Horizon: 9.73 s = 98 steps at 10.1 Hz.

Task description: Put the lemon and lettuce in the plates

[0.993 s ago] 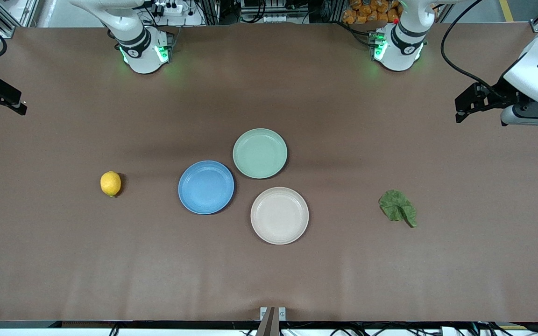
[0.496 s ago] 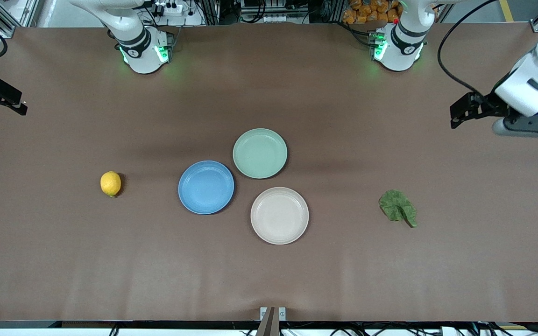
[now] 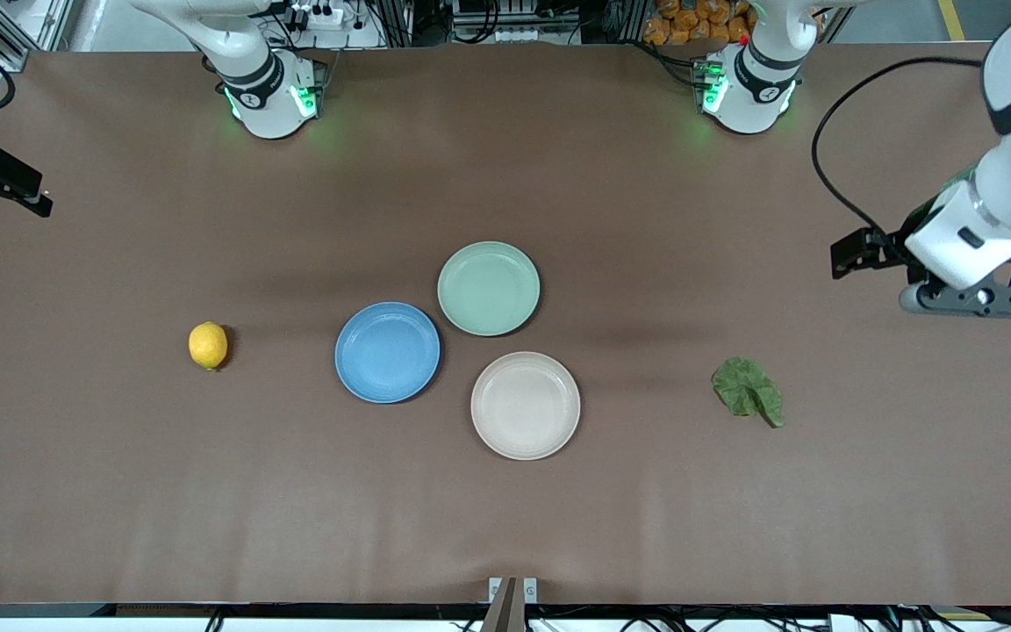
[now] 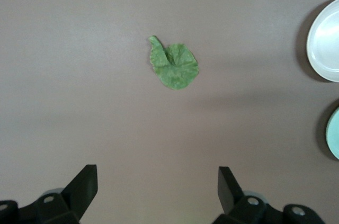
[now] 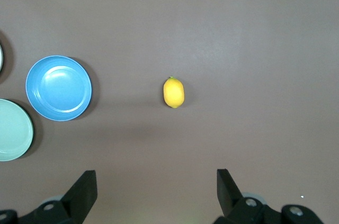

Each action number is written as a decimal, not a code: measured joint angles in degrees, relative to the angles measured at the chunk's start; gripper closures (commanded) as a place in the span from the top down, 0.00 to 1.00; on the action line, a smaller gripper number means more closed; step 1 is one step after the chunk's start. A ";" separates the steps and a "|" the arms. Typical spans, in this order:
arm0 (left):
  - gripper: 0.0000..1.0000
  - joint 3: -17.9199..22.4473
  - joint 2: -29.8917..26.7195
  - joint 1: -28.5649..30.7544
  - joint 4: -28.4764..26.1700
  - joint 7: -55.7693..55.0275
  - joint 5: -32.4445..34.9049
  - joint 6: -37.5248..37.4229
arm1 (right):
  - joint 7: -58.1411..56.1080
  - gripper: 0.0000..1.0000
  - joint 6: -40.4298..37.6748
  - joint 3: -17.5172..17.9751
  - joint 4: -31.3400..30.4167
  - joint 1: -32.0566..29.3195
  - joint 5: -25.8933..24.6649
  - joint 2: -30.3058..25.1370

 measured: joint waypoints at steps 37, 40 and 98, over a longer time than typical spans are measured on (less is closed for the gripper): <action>0.00 -0.03 30.94 -1.43 -5.62 -48.43 9.10 45.36 | -4.38 0.77 64.61 -3.05 -37.58 0.36 -0.03 27.42; 0.00 -0.22 30.41 -3.78 -4.06 -49.84 9.10 45.43 | -3.95 0.45 64.60 -3.06 -37.58 0.90 0.01 27.67; 1.00 -7.56 5.01 4.62 -23.09 -20.33 5.92 25.15 | 1.19 1.00 20.78 -4.74 -10.38 6.29 2.13 17.89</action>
